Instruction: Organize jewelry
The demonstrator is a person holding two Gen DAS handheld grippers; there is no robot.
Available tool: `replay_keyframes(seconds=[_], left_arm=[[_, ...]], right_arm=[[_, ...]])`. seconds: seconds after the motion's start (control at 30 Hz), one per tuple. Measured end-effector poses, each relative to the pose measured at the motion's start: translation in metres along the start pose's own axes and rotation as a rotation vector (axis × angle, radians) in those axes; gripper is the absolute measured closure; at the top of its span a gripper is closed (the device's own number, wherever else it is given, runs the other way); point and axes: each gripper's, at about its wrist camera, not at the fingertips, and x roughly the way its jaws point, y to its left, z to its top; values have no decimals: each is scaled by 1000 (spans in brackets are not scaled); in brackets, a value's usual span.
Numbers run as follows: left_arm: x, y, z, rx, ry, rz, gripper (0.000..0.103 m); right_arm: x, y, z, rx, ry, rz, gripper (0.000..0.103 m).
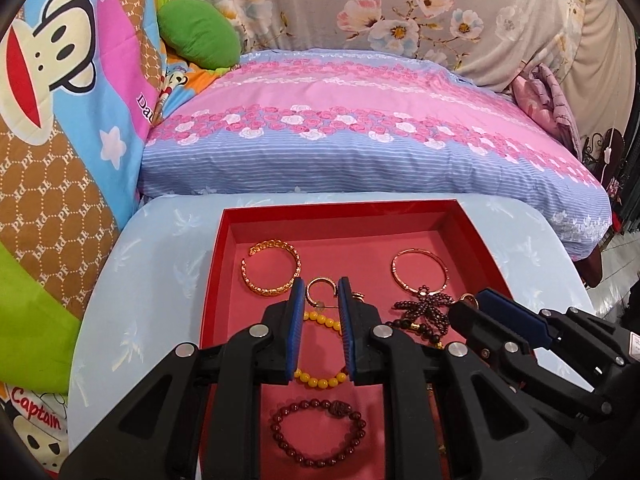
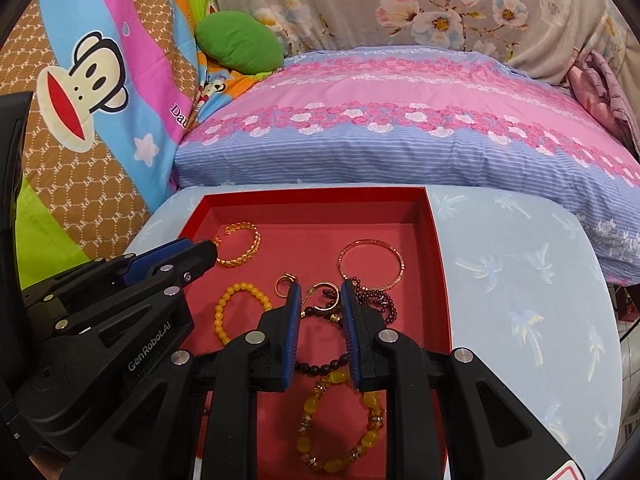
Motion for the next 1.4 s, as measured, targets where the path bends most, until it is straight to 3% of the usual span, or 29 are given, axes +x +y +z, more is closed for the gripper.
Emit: replay_keyframes(seconds=[0.6,0.73,1.1,1.27,1.4], left_arm=[[19,3,-8,-11,36,4,85],[17,3,-9,-11,31,10,74],[-2,0,-11,-5,17,17,71],[-17,0,-14,-6,9,31,69],[-33,3,-20,-31,6,40,55]], right_arm=[[22,-1,-8,10,39,0,83],[20,-2,-9,13,38,-4,82],[1,1,-12,4,26,-20,80],[-15,5,-15,-13,13,-55,71],[-30,1,-20,7,3,-74,59]])
